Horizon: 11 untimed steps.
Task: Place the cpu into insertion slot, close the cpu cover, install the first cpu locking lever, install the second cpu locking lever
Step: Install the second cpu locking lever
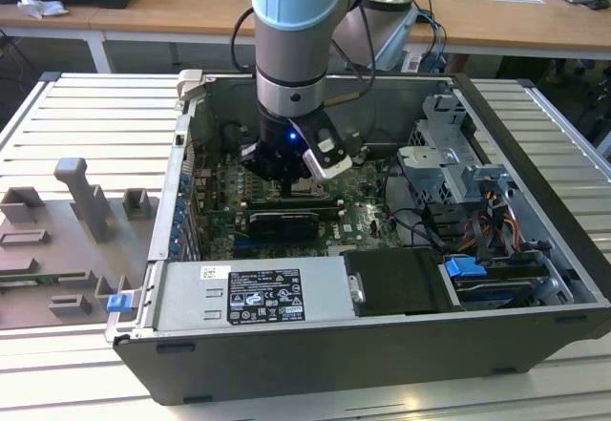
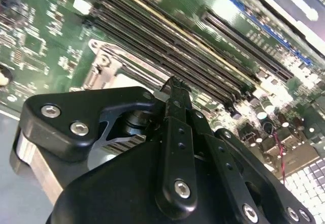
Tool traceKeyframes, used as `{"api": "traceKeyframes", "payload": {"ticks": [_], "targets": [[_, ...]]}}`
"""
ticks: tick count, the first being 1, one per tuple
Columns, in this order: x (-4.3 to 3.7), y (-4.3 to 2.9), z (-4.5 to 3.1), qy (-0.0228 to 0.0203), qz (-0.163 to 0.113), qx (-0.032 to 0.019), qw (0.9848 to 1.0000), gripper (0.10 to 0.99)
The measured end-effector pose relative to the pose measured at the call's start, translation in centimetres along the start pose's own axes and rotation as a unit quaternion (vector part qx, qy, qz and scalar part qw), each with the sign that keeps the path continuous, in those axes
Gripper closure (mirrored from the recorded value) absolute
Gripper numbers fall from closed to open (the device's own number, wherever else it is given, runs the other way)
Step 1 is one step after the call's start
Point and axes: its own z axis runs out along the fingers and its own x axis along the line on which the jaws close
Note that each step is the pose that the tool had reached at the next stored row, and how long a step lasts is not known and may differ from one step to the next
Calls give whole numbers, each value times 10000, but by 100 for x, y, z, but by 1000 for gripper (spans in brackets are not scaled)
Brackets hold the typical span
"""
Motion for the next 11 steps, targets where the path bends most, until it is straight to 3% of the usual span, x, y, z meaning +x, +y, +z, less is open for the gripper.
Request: {"api": "traceKeyframes", "payload": {"ticks": [2,6,7,11], "targets": [[30,-18,5,1,-25,-35,10000,980],[93,-53,17,4,-106,-192,9998,980],[104,-76,23,1,-116,-262,9996,980],[139,-123,51,-6,-117,-378,9992,980]]}}
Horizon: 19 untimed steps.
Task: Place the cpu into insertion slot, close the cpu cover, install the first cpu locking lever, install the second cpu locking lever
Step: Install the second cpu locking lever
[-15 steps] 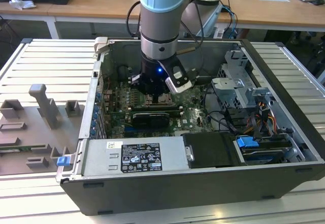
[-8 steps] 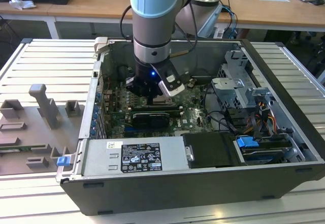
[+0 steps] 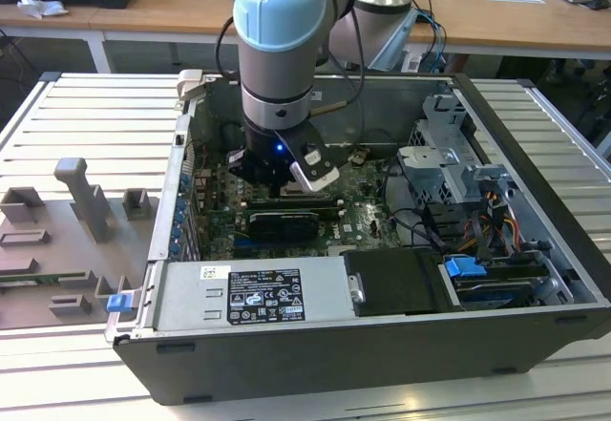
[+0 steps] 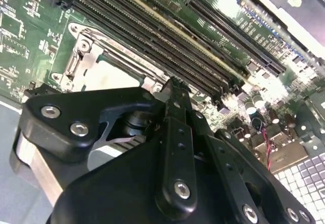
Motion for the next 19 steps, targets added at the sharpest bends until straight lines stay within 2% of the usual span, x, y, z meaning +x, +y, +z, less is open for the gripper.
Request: {"api": "traceKeyframes", "payload": {"ticks": [2,3,6,8,10,13,14,19], "targets": [[1,-7,24,-3,0,-35,10000,980],[1,-17,55,-8,-10,-92,10000,980],[4,-39,87,-12,-24,-126,9999,980],[6,-51,110,-19,-49,-201,9998,980],[7,-59,137,-18,-63,-211,9998,980],[9,-63,157,-23,-112,-348,9993,980],[20,-65,160,-22,-126,-375,9992,980],[32,-91,178,-18,-144,-385,9992,980]]}}
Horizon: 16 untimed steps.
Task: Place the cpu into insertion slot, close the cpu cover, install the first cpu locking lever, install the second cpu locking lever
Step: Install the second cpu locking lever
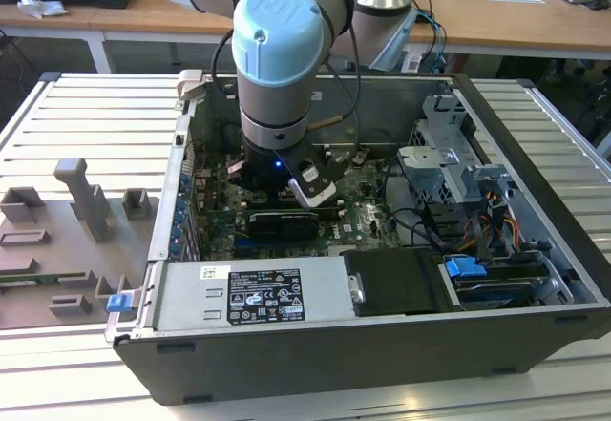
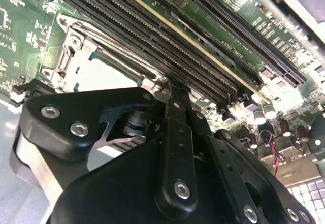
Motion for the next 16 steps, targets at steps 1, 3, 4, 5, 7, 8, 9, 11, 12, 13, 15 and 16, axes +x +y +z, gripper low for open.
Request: {"api": "traceKeyframes", "payload": {"ticks": [1,3,4,5,7,8,9,11,12,13,15,16], "targets": [[0,2,-7,0,0,-1,10000,980],[-1,17,-59,-1,-1,-1,10000,980],[1,21,-69,-1,0,-1,10000,980],[2,25,-82,0,0,-1,10000,980],[5,35,-115,0,0,0,10000,980],[5,36,-121,0,-1,-1,10000,980],[5,38,-127,0,-1,-1,10000,980],[5,42,-141,0,0,-1,10000,980],[4,44,-146,-2,-1,-3,10000,980],[5,46,-156,0,0,-1,10000,980],[4,52,-177,0,0,-1,10000,980],[4,56,-189,0,0,-1,10000,980]]}}
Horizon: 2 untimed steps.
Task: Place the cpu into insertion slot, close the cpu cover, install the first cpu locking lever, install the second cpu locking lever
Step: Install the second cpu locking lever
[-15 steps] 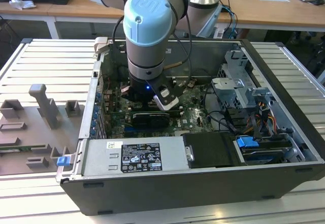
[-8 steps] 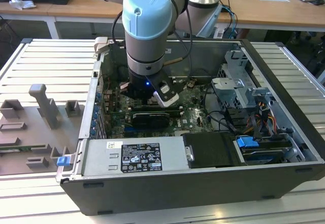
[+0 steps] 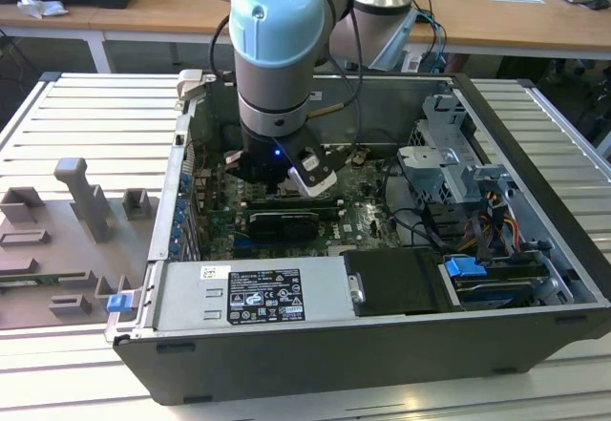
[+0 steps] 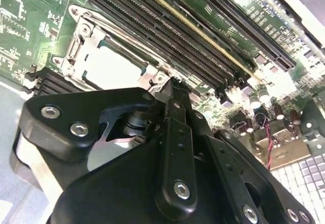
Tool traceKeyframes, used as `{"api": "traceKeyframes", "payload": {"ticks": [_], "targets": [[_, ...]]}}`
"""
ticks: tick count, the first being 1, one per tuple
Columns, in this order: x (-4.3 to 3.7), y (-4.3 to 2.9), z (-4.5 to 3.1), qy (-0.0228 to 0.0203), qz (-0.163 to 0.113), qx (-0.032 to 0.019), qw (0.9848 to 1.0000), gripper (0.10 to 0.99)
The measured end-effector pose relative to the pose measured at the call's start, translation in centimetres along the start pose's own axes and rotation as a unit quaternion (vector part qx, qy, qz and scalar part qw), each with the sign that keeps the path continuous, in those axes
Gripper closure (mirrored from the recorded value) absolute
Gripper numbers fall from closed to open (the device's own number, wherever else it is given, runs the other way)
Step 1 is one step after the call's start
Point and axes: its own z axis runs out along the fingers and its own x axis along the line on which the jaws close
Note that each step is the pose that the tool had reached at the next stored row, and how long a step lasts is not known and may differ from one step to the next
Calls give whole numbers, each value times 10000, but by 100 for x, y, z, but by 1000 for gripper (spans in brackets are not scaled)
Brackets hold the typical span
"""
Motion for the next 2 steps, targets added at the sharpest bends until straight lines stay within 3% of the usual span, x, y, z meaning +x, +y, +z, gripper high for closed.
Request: {"api": "traceKeyframes", "payload": {"ticks": [2], "targets": [[0,2,-5,-1,0,-1,10000,980]]}}
